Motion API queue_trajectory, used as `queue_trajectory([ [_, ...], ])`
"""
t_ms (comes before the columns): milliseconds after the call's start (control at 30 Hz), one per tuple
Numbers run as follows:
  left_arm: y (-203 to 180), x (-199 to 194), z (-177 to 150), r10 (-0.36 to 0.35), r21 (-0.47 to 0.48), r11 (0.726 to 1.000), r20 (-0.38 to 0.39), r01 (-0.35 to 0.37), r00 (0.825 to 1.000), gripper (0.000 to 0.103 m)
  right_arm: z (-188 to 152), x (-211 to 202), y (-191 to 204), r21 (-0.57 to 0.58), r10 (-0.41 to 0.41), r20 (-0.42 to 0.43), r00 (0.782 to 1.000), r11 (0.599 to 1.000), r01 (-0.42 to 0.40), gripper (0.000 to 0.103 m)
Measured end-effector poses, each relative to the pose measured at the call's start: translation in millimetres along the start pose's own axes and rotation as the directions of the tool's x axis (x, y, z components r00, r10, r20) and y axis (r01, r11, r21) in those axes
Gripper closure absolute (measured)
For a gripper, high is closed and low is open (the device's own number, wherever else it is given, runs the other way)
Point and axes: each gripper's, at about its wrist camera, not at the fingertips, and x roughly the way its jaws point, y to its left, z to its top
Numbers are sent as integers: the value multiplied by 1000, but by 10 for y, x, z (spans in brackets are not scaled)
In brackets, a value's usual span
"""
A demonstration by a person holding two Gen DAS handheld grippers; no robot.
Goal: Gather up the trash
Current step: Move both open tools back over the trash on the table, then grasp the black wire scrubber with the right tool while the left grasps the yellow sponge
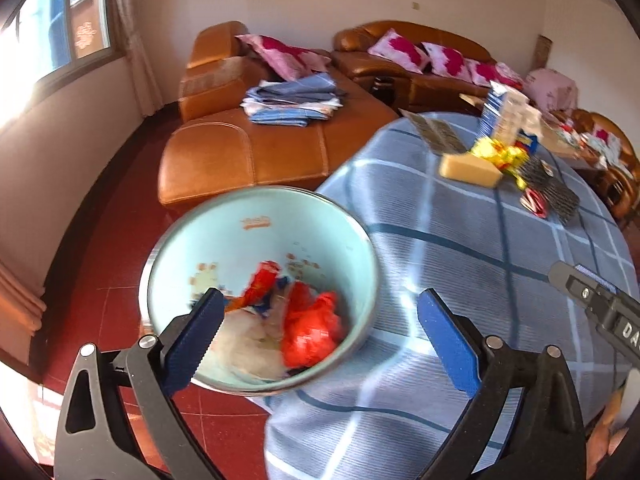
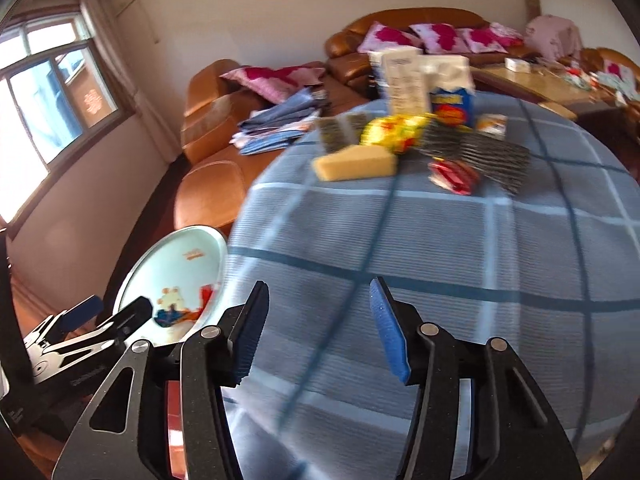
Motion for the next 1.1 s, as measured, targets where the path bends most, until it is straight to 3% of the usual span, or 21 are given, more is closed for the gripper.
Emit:
queue_trajectory([
  [267, -478, 253, 86, -67, 91, 993, -37, 70, 997, 8, 183, -16, -799, 93, -115, 4, 993, 989, 114, 50],
  [367, -609, 350, 197, -85, 119, 989, -37, 89, 996, 8, 332, -26, -1012, 89, -150, 19, 989, 985, 148, 44],
  [633, -967, 626, 582, -117, 214, 970, -10, 116, 993, 9, 853, 215, -1311, -10, -201, 32, 979, 979, 202, 45],
  [900, -1209, 1017, 1050, -182, 306, 936, 3, 173, 983, 9, 1243, 577, -1320, -168, -122, 16, 992, 978, 123, 45],
  [1033, -1357, 1219, 1206, -225, 379, 903, 15, 202, 974, 9, 1274, 857, -1312, -235, -84, -68, 994, 970, 65, 45],
  [1100, -1442, 1320, 1242, -245, 420, 880, 6, 220, 970, 9, 1230, 989, -1302, -269, -86, -110, 990, 962, 54, 52],
])
